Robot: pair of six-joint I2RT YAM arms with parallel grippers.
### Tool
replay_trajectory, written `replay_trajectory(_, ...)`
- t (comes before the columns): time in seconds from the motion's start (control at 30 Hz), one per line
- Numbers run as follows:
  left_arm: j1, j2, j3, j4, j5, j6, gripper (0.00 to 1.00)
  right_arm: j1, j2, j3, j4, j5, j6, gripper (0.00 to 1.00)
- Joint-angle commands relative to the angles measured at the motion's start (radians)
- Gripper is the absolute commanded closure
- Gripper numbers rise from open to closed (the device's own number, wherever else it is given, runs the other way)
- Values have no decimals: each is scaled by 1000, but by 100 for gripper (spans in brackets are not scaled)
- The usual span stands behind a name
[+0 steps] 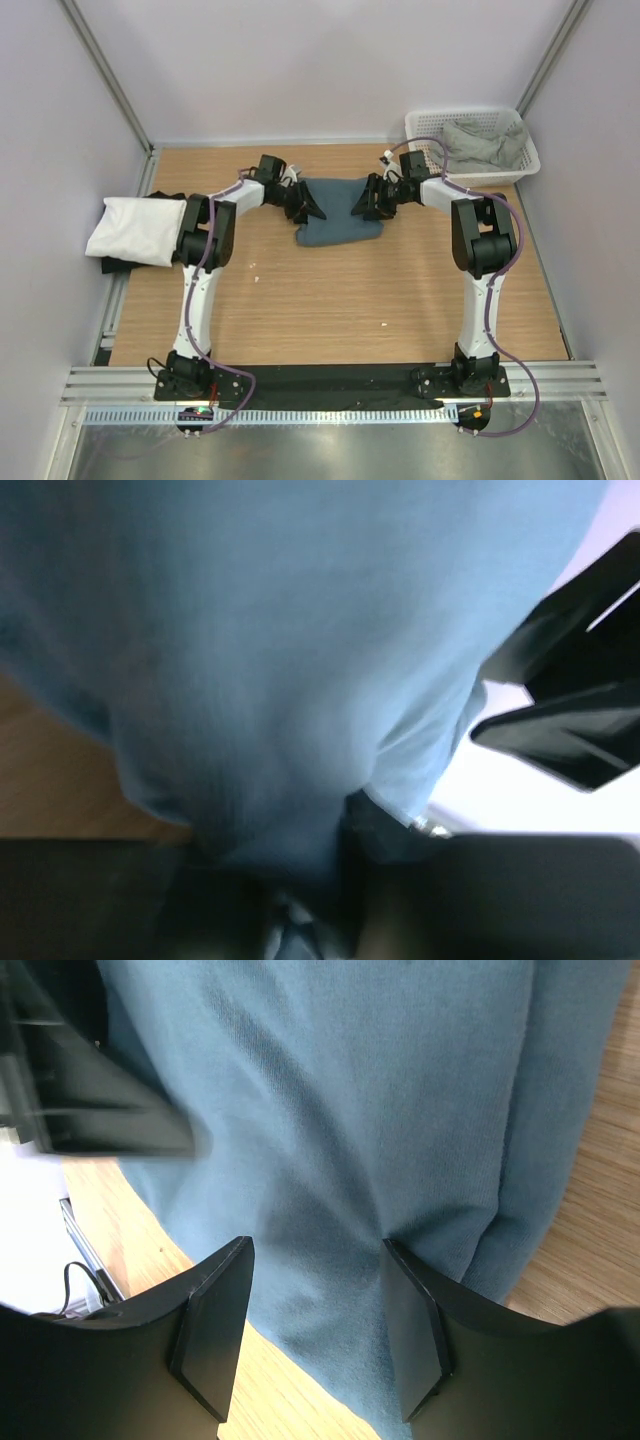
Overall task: Fold and stack the t-shirts
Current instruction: Neatly place the folded tshirt to the corner
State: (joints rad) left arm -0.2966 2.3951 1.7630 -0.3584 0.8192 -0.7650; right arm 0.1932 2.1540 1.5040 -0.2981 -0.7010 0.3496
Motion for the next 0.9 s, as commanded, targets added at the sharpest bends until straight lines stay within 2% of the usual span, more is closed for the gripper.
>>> replay_trajectory(0.0,-15,56,0,26,-71,20,83,0,-5,-13,-1,20,-9,40)
replay_trajectory(0.03,-16,49,0,16,-74,26,93,2,-8,-13,1,20,-11,41)
replay_trajectory(0.07,-15,27,0,7,-74,38,100,2,-13,-13,1,23,-14,40)
replay_trajectory(0.2,-3,-60,25,-85,-65,151,100,0,-60,-4,-28,23,-47,41)
replay_trajectory(0.33,22,-175,119,-405,-159,422,100,-9,-164,38,-79,31,-133,41)
replay_trajectory(0.47,39,-214,278,-718,-242,724,100,-38,-271,68,-121,96,-207,40)
replay_trajectory(0.53,42,-215,314,-867,-282,808,100,-47,-298,59,-131,121,-240,40)
replay_trajectory(0.6,60,-227,323,-934,-307,851,100,-51,-332,32,-136,144,-262,39)
replay_trajectory(0.7,95,-299,274,-930,-376,863,100,-57,-370,1,-147,149,-276,39)
replay_trajectory(0.87,154,-412,286,-965,-497,915,100,-58,-408,-22,-150,147,-291,39)
